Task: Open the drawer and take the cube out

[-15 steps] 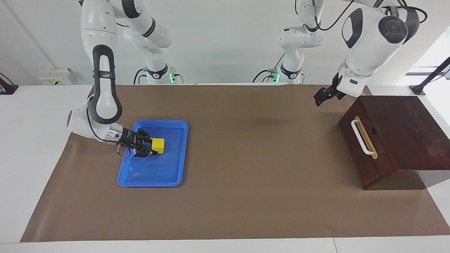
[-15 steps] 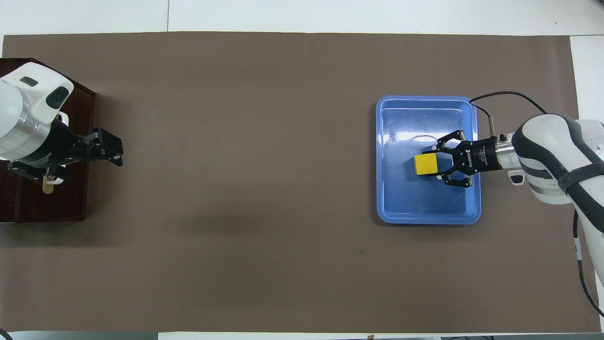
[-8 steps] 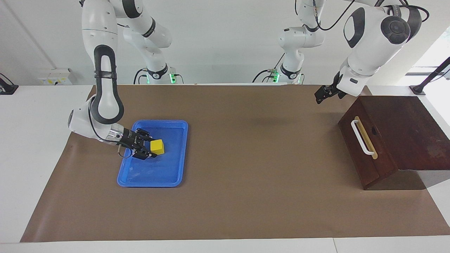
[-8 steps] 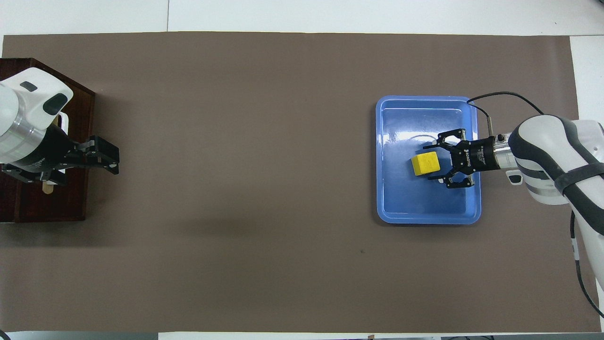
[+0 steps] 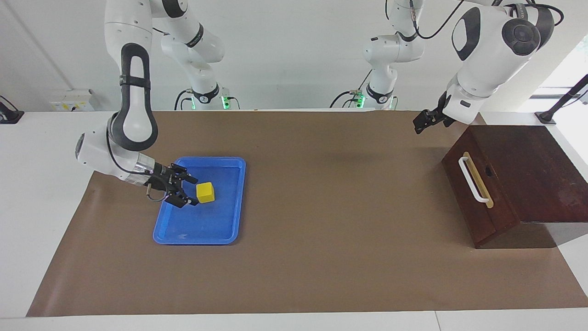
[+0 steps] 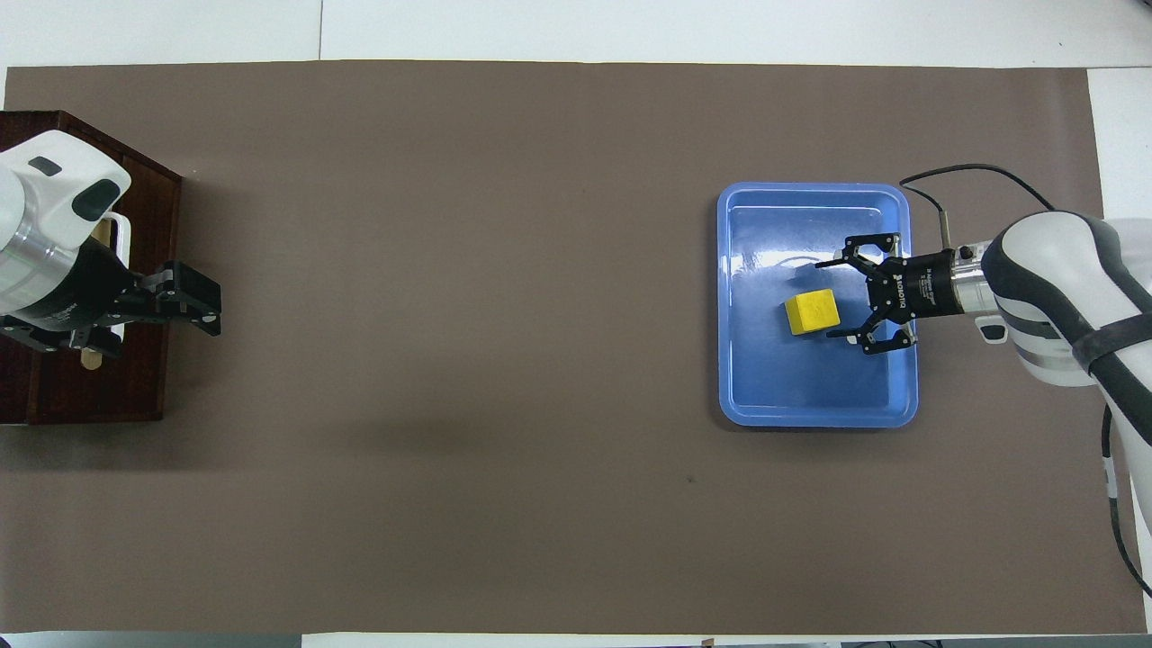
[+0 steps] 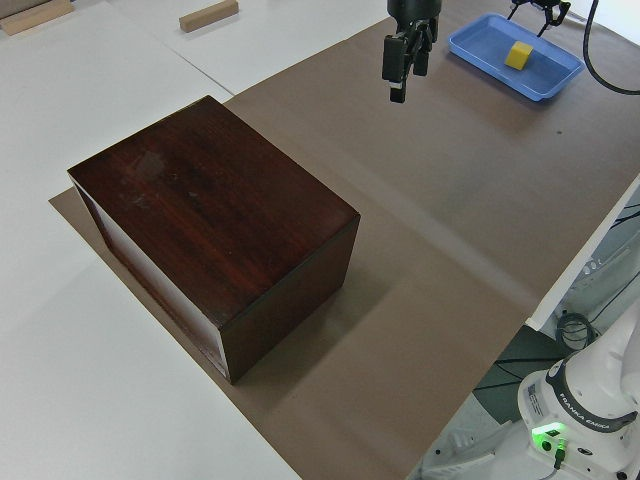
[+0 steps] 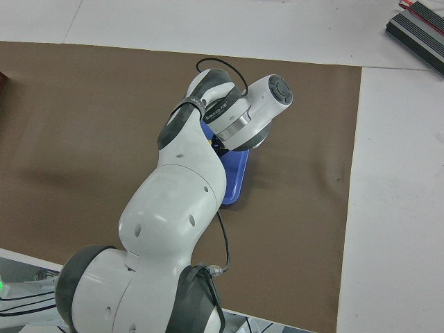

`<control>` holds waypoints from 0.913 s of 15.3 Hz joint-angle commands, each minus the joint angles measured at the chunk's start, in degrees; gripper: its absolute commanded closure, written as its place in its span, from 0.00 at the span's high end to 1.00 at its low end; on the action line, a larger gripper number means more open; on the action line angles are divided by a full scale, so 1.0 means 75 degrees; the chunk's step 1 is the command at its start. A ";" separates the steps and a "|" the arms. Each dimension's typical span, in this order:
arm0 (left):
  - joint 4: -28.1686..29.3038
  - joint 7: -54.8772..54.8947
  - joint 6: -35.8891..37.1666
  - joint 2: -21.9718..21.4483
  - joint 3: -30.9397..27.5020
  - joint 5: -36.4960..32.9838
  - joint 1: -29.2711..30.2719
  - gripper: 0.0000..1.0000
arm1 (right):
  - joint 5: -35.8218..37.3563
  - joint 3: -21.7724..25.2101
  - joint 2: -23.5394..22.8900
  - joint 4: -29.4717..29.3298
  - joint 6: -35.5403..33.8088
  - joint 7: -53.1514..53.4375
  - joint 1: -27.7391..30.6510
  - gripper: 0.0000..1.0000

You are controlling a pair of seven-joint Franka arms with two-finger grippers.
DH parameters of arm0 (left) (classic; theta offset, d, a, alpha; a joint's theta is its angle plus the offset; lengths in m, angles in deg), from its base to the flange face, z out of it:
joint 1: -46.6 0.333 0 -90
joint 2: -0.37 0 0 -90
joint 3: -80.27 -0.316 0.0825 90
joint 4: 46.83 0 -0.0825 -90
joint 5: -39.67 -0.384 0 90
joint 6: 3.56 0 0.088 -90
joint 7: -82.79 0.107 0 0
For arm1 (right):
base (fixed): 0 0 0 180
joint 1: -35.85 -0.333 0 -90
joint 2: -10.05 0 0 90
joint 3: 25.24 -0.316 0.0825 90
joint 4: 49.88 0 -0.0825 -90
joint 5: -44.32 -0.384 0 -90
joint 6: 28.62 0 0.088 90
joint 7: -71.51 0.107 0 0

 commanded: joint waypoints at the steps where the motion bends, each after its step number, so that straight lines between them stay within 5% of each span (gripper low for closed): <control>1: -0.0273 0.0140 0.0342 -0.0026 -0.0084 0.0122 0.0025 1.00 | 0.1015 -0.0027 0.0607 -0.0675 -0.0719 0.0080 -0.0049 1.00; 5: -0.0250 0.0035 0.0248 -0.0166 -0.0096 0.0099 0.0048 1.00 | 0.2620 -0.0039 0.0783 -0.2001 -0.2056 -0.1789 -0.0049 1.00; 14: -0.0168 0.0011 0.0224 -0.0284 -0.0096 0.0099 0.0060 1.00 | 0.5072 -0.0121 0.1991 -0.2061 -0.2152 -0.7358 -0.0073 1.00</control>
